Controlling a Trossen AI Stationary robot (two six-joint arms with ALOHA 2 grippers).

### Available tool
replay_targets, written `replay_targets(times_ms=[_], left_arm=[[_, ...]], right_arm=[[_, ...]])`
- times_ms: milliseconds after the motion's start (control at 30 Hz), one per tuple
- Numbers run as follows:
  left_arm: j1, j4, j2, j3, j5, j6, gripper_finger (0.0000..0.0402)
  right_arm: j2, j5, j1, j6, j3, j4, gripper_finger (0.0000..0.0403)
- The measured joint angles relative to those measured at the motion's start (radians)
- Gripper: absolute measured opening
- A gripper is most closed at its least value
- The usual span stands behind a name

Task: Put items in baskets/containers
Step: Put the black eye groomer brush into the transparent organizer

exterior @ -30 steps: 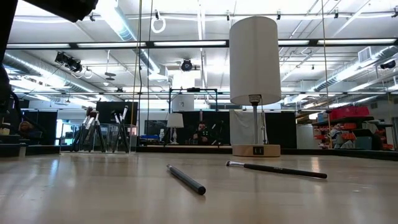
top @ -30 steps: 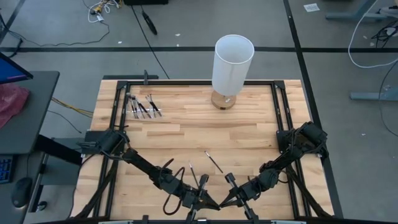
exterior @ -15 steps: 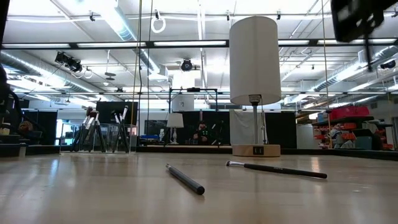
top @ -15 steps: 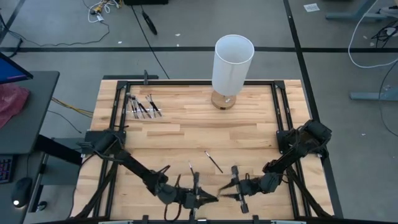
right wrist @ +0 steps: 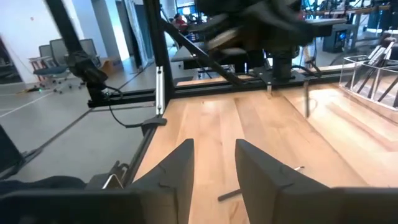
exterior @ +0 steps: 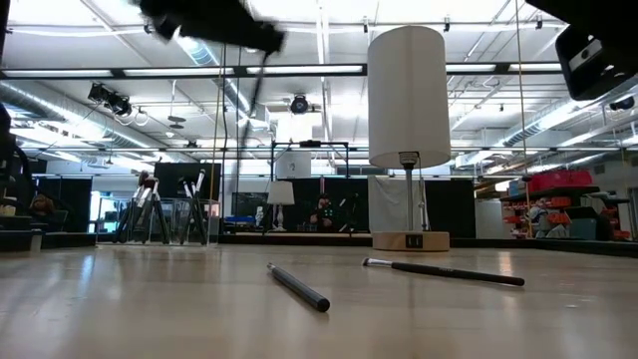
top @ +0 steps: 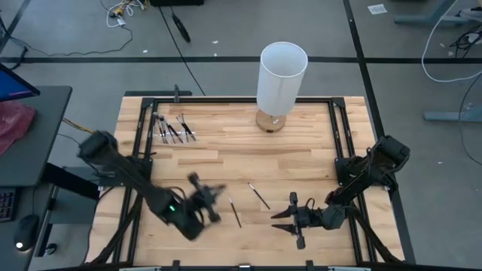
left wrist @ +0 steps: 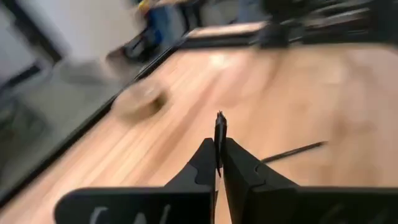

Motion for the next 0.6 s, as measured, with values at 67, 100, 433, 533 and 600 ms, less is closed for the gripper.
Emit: replay_targets(times_ms=[67, 100, 433, 533, 600], left_arm=[[0.018, -0.16, -0.091, -0.066, -0.014, -0.185, 0.0009], [0.03, -0.239, -0.137, -0.099, -0.024, -0.278, 0.0009], [0.318, -0.828, -0.519, -0.265, -0.046, -0.741, 0.0009], [0.436, -0.932, -0.564, -0.265, -0.046, -0.748, 0.0009], [0.509, -0.984, -0.579, -0.265, -0.046, -0.752, 0.0009]], right_arm=[[0.001, 0.0, 0.0, 0.001, 0.0, -0.001, 0.0114], [0.001, 0.0, 0.0, 0.0, 0.0, -0.004, 0.0113], [0.001, -0.004, -0.019, 0.002, 0.0, -0.005, 0.0101], [0.001, -0.004, -0.024, 0.004, 0.0, -0.004, 0.01], [0.001, -0.004, -0.024, 0.004, 0.0, -0.004, 0.01]])
